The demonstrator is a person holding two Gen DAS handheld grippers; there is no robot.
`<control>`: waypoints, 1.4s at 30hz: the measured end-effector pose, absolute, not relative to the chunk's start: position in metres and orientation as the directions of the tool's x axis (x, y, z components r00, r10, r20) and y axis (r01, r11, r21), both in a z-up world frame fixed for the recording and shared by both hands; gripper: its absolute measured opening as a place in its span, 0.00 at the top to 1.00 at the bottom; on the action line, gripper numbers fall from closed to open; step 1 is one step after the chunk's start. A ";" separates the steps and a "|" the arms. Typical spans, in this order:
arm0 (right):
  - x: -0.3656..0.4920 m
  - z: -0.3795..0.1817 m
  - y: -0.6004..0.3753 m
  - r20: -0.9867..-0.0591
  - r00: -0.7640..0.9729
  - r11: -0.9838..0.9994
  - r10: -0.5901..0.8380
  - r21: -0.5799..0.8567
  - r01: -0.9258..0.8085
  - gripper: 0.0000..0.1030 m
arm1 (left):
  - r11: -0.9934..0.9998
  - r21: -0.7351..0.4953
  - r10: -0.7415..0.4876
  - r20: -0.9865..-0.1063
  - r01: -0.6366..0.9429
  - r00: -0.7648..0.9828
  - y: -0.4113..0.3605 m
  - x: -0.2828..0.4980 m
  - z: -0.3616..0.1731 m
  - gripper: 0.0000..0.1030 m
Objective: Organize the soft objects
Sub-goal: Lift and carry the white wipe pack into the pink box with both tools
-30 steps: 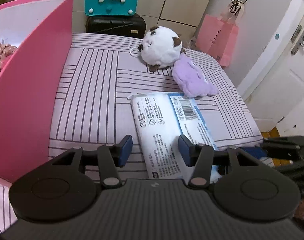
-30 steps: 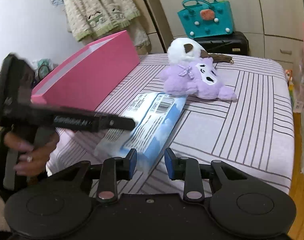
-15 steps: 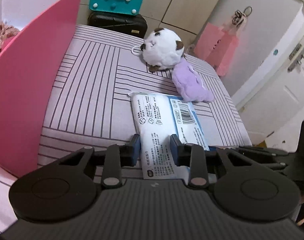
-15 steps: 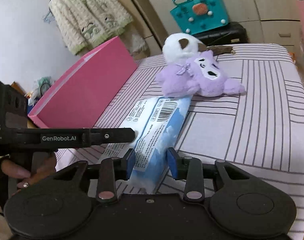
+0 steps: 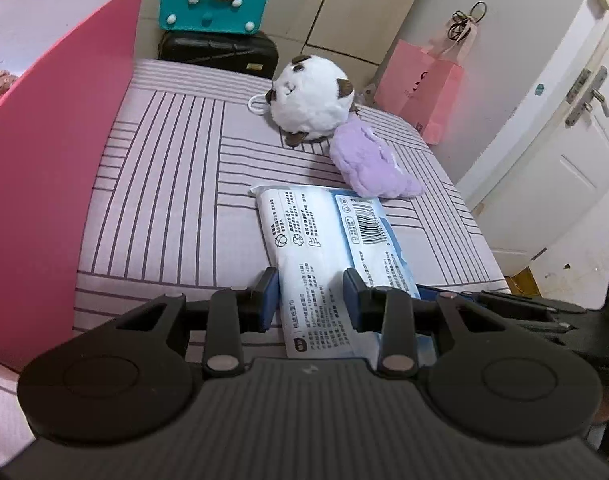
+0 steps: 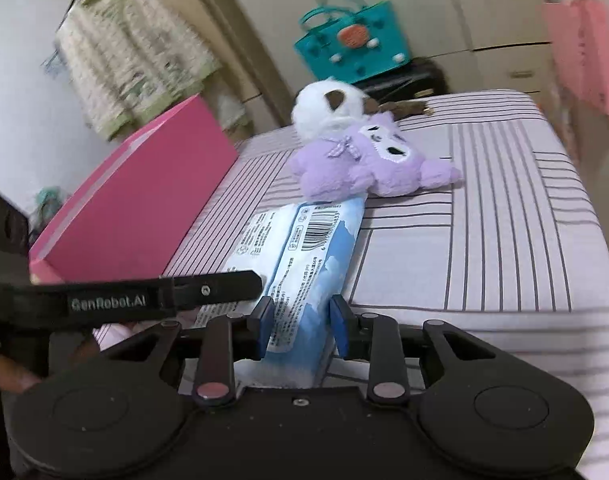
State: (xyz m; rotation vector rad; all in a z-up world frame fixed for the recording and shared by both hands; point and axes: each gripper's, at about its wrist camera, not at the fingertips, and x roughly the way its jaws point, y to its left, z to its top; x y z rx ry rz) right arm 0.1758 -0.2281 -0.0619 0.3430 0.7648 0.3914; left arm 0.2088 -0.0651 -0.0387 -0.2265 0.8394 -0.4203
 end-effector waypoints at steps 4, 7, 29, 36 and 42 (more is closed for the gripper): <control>0.169 -0.061 -0.217 -0.592 0.707 0.896 0.386 0.423 -0.135 0.66 | 0.895 -0.330 -0.446 -0.664 0.300 0.600 -0.067 0.204 -0.036 0.70; 0.168 -0.052 -0.213 -0.607 0.699 0.903 0.378 0.408 -0.133 0.67 | 0.874 -0.360 -0.486 -0.667 0.327 0.565 -0.061 0.205 -0.034 0.70; 0.122 0.008 -0.164 -0.552 0.697 0.879 0.458 0.397 -0.264 0.76 | 0.816 -0.334 -0.576 -0.541 0.472 0.613 0.007 0.153 0.034 0.69; 0.129 0.055 -0.131 -0.531 0.696 0.875 0.483 0.306 -0.374 0.74 | 0.826 -0.298 -0.562 -0.502 0.478 0.657 0.042 0.148 0.074 0.69; 0.149 0.090 -0.095 -0.494 0.683 0.839 0.538 0.241 -0.487 0.76 | 0.859 -0.264 -0.511 -0.483 0.438 0.711 0.077 0.153 0.104 0.69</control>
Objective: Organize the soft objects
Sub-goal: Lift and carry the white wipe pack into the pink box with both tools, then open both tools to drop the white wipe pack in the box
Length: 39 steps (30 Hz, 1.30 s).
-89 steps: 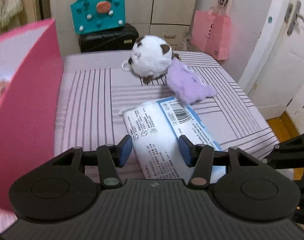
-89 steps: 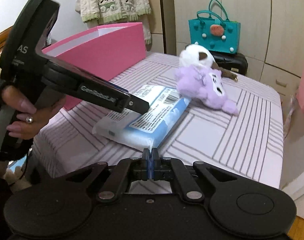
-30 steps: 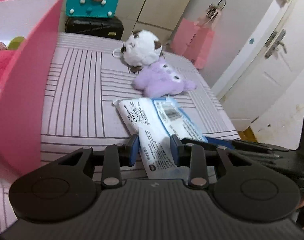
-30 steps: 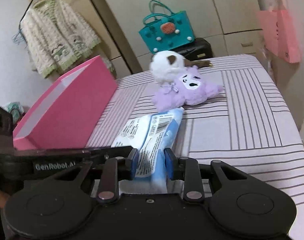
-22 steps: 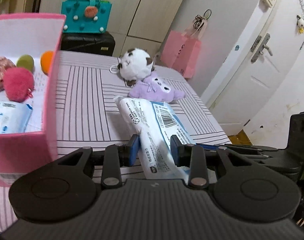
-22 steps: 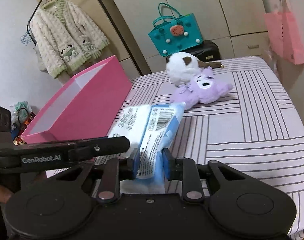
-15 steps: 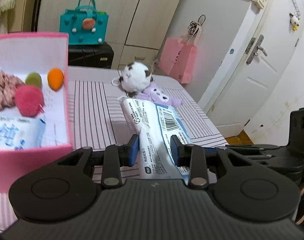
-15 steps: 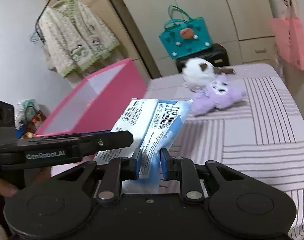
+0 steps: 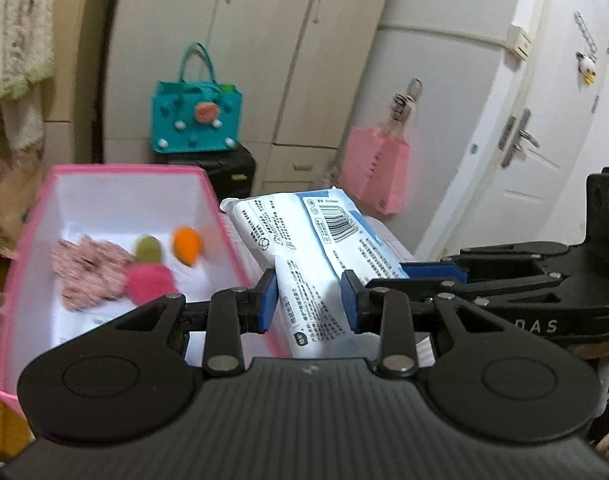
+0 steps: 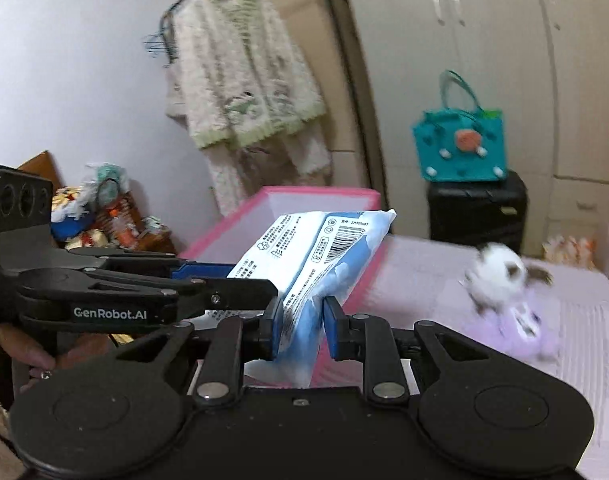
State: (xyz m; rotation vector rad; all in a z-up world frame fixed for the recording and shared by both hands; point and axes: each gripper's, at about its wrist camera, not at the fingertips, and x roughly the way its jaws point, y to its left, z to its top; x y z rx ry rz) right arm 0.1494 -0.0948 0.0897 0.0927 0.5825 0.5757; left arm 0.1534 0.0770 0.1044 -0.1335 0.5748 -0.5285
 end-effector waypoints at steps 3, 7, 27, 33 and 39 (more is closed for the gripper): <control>0.166 0.097 -0.074 -0.499 0.649 0.808 0.574 0.214 -0.549 0.78 | 0.887 -0.239 -0.460 -0.498 0.394 0.735 0.097 0.159 0.114 0.69; 0.198 0.096 -0.049 -0.531 0.573 0.760 0.624 0.241 -0.604 0.78 | 0.915 -0.240 -0.403 -0.544 0.323 0.736 0.125 0.173 0.118 0.69; 0.266 0.039 0.028 -0.709 0.298 0.684 0.639 0.347 -0.642 0.75 | 0.959 -0.104 -0.231 -0.828 0.264 0.511 0.162 0.245 0.079 0.70; 0.264 0.030 0.031 -0.718 0.270 0.681 0.641 0.369 -0.633 0.75 | 0.955 -0.110 -0.240 -0.831 0.275 0.502 0.164 0.245 0.077 0.70; 0.270 0.030 0.033 -0.718 0.243 0.665 0.653 0.390 -0.636 0.75 | 0.962 -0.058 -0.182 -0.863 0.266 0.472 0.159 0.252 0.067 0.70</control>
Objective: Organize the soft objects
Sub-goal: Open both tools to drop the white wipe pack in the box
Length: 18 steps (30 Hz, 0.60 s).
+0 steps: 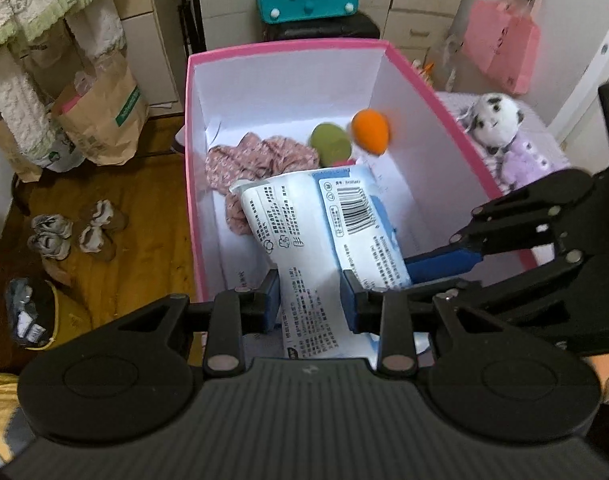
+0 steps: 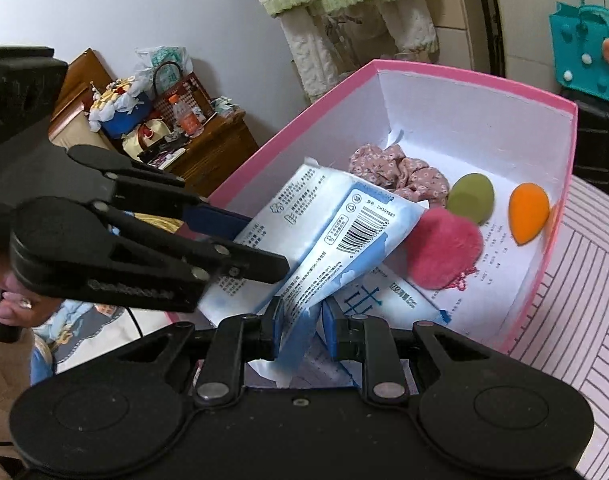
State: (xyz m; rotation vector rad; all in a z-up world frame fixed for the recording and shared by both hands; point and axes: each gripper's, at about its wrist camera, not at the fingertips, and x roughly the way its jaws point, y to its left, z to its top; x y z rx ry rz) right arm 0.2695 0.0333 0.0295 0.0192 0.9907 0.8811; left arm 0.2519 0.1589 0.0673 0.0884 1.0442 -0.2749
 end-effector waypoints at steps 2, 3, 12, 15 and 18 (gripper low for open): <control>0.268 0.031 0.036 -0.720 0.246 0.660 0.649 0.372 -0.652 0.75 | 0.956 -0.022 -0.164 -0.865 0.291 0.475 0.156 0.250 0.067 0.66; 0.266 0.031 0.038 -0.724 0.249 0.657 0.644 0.356 -0.665 0.75 | 0.956 -0.006 -0.155 -0.861 0.295 0.484 0.156 0.248 0.067 0.66; 0.277 0.020 0.042 -0.728 0.224 0.648 0.648 0.371 -0.665 0.75 | 0.967 0.043 -0.108 -0.825 0.252 0.554 0.161 0.241 0.076 0.60; 0.273 0.025 0.036 -0.719 0.233 0.642 0.655 0.365 -0.674 0.75 | 0.969 0.026 -0.123 -0.812 0.247 0.570 0.160 0.237 0.081 0.60; 0.264 0.035 0.028 -0.707 0.260 0.644 0.658 0.349 -0.681 0.75 | 0.968 0.005 -0.145 -0.803 0.249 0.578 0.156 0.233 0.089 0.60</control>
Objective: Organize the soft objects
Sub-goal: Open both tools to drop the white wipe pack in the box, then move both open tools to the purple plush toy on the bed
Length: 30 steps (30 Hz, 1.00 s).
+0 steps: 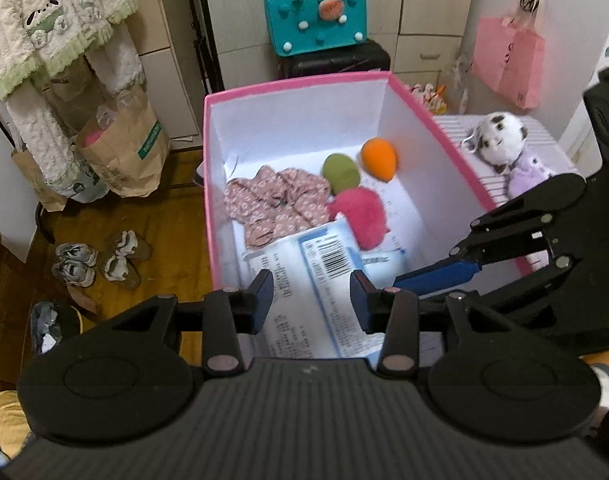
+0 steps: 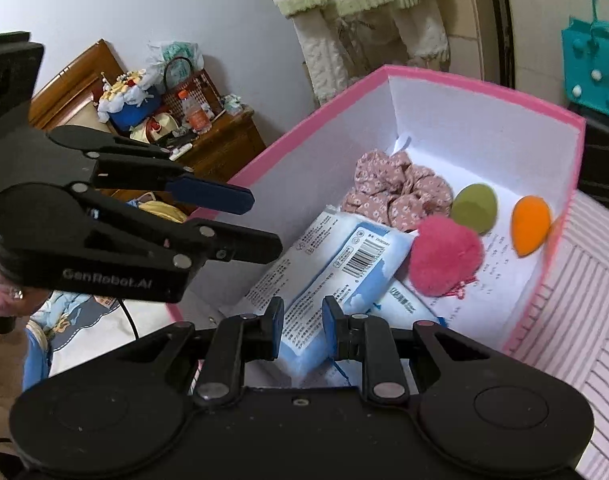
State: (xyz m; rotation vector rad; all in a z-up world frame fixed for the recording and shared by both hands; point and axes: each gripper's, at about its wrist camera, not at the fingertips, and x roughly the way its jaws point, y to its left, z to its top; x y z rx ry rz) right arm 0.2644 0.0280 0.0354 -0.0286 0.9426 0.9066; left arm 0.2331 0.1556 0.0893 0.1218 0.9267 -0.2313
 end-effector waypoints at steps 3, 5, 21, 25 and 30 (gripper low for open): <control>0.254 0.048 0.013 -0.697 0.299 0.655 0.652 0.318 -0.686 0.74 | 0.966 -0.006 -0.166 -0.784 0.260 0.598 0.149 0.226 0.101 0.60; 0.244 0.059 0.001 -0.691 0.334 0.668 0.641 0.288 -0.686 0.72 | 0.963 -0.006 -0.176 -0.772 0.269 0.611 0.143 0.219 0.108 0.60; 0.163 0.130 -0.115 -0.584 0.591 0.773 0.556 0.103 -0.626 0.58 | 0.924 0.002 -0.258 -0.737 0.383 0.624 0.078 0.170 0.167 0.57; 0.149 0.130 -0.143 -0.576 0.618 0.777 0.536 0.051 -0.627 0.53 | 0.899 0.017 -0.291 -0.723 0.438 0.627 0.053 0.167 0.170 0.55; 0.141 0.125 -0.174 -0.560 0.644 0.790 0.521 0.032 -0.612 0.49 | 0.872 -0.002 -0.350 -0.701 0.490 0.621 0.022 0.171 0.169 0.54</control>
